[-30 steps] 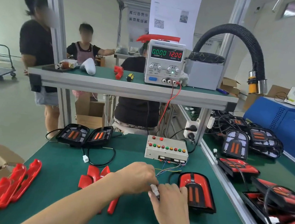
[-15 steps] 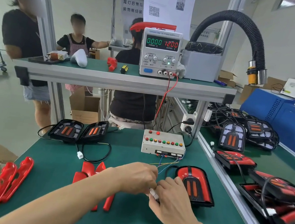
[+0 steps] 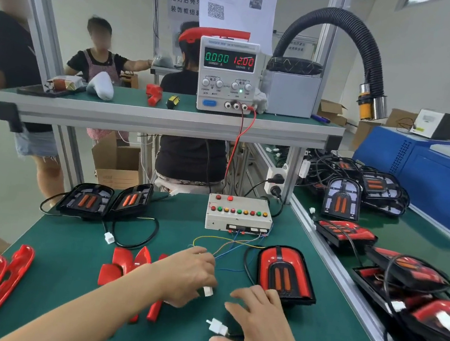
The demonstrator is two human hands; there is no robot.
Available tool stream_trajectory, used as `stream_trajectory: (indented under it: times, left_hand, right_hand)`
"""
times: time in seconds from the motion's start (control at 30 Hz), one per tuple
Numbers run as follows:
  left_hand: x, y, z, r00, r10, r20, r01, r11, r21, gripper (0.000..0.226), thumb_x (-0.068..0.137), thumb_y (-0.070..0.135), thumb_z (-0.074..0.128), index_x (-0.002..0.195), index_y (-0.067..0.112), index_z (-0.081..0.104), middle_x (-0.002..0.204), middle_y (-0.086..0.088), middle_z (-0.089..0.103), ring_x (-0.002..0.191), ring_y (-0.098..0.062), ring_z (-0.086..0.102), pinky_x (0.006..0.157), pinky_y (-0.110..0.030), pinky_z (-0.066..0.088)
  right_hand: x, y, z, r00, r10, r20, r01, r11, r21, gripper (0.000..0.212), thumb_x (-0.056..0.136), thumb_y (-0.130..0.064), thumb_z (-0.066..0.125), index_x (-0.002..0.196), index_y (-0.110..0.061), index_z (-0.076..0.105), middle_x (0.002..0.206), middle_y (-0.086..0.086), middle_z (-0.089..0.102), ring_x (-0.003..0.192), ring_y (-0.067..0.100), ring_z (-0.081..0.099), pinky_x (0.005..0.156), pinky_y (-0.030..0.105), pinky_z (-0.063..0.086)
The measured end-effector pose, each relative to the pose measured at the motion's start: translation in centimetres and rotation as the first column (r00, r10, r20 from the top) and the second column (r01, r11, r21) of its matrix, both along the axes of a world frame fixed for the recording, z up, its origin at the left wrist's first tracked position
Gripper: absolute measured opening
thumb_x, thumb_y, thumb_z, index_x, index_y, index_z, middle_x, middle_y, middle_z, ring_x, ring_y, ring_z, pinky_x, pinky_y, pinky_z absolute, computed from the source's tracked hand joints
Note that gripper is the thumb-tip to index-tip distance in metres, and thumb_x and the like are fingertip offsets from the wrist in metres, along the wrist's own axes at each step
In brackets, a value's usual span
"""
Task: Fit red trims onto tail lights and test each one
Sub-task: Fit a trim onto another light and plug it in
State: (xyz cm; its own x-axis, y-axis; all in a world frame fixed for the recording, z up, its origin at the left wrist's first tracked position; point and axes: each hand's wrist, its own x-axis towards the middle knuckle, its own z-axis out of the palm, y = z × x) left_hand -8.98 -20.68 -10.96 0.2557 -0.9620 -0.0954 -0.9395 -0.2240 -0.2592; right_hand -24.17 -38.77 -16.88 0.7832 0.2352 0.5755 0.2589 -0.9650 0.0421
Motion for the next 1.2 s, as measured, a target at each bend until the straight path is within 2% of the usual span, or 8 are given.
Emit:
stream_trajectory:
  times: [0.17, 0.27, 0.37, 0.5, 0.8, 0.93, 1.1, 1.2]
  left_hand:
    - [-2.5, 1.4, 0.0, 0.998, 0.06, -0.021, -0.064, 0.962, -0.265, 0.061, 0.079, 0.02, 0.054, 0.14, 0.021, 0.053, 0.154, -0.001, 0.044, 0.144, -0.026, 0.036, 0.121, -0.05, 0.026]
    - [-5.3, 1.2, -0.6, 0.976, -0.039, -0.213, -0.082, 0.843, -0.532, 0.025, 0.097, 0.037, 0.055, 0.111, 0.02, 0.067, 0.114, 0.005, 0.062, 0.105, -0.017, 0.057, 0.095, -0.039, 0.048]
    - [-8.0, 0.4, -1.9, 0.964, -0.097, -0.245, -0.016, 0.906, -0.422, 0.041, 0.095, 0.064, 0.053, 0.093, 0.026, 0.068, 0.091, 0.008, 0.06, 0.084, -0.012, 0.06, 0.075, -0.029, 0.05]
    - [-9.8, -1.5, -2.7, 1.0, -0.012, 0.005, 0.013, 0.975, -0.222, 0.041, 0.053, 0.068, 0.078, 0.057, 0.03, 0.062, 0.062, 0.017, 0.053, 0.057, -0.001, 0.057, 0.049, -0.017, 0.043]
    - [-13.7, -2.6, -3.3, 0.929, 0.345, -0.135, -0.369, 0.835, -0.408, 0.05, 0.007, 0.027, 0.085, 0.045, 0.024, 0.052, 0.033, 0.004, 0.038, 0.021, -0.018, 0.038, 0.041, -0.018, 0.007]
    - [-14.8, -3.1, -2.4, 0.866, 0.287, -0.409, -0.466, 0.76, -0.454, 0.03, 0.067, 0.049, 0.076, 0.09, 0.032, 0.069, 0.072, 0.011, 0.065, 0.062, -0.009, 0.064, 0.052, -0.024, 0.046]
    - [-16.5, -4.7, -1.1, 0.527, 0.088, -0.845, -0.824, 0.296, -0.483, 0.018, 0.08, 0.017, 0.08, 0.074, 0.03, 0.069, 0.059, 0.021, 0.065, 0.055, -0.003, 0.063, 0.06, -0.01, 0.047]
    - [-16.6, -5.5, -1.5, 0.264, -0.097, -0.959, -0.943, 0.183, -0.278, 0.033, 0.085, -0.002, 0.073, 0.096, 0.023, 0.055, 0.067, 0.003, 0.073, 0.053, -0.016, 0.069, 0.051, -0.024, 0.054]
  right_hand:
    - [-3.3, -3.5, 1.2, 0.968, -0.227, 0.109, 0.156, 0.881, 0.447, 0.044, 0.09, -0.051, 0.06, 0.115, -0.019, 0.075, 0.108, 0.0, 0.064, 0.099, 0.016, 0.06, 0.085, 0.035, 0.043]
    - [-4.4, -7.1, 2.7, 0.819, -0.517, -0.247, 0.495, 0.421, 0.76, 0.03, 0.101, -0.044, 0.05, 0.096, -0.022, 0.069, 0.101, 0.004, 0.065, 0.085, 0.02, 0.061, 0.078, 0.038, 0.046]
    - [-3.4, -10.2, 3.2, 0.727, -0.27, -0.631, 0.674, 0.109, 0.73, 0.049, 0.101, -0.048, 0.05, 0.091, -0.002, 0.066, 0.079, 0.007, 0.07, 0.058, 0.023, 0.06, 0.062, 0.034, 0.046]
    - [-1.4, -10.5, 2.8, 0.777, 0.072, -0.625, 0.629, -0.12, 0.768, 0.039, 0.102, -0.038, 0.06, 0.105, -0.001, 0.071, 0.08, 0.016, 0.074, 0.05, 0.02, 0.057, 0.043, 0.027, 0.043]
    - [-4.3, -9.3, 2.4, 0.931, 0.094, -0.352, 0.364, -0.256, 0.895, 0.035, 0.107, -0.027, 0.05, 0.105, -0.002, 0.075, 0.086, 0.017, 0.073, 0.064, 0.024, 0.066, 0.055, 0.031, 0.055]
    - [-7.1, -6.6, 3.9, 0.943, 0.089, -0.322, 0.332, -0.148, 0.932, 0.033, 0.106, -0.04, 0.046, 0.106, -0.031, 0.078, 0.104, 0.002, 0.078, 0.093, 0.017, 0.074, 0.081, 0.036, 0.043]
    - [-10.3, -2.8, 4.8, 0.908, 0.075, -0.413, 0.414, 0.001, 0.91, 0.048, 0.083, -0.068, 0.049, 0.101, -0.032, 0.075, 0.102, -0.008, 0.077, 0.103, 0.007, 0.068, 0.094, 0.036, 0.045]
    - [-11.6, -1.2, 4.1, 0.932, 0.128, -0.34, 0.355, -0.131, 0.925, 0.033, 0.099, -0.046, 0.059, 0.109, -0.019, 0.076, 0.107, -0.001, 0.079, 0.109, 0.012, 0.07, 0.102, 0.038, 0.047]
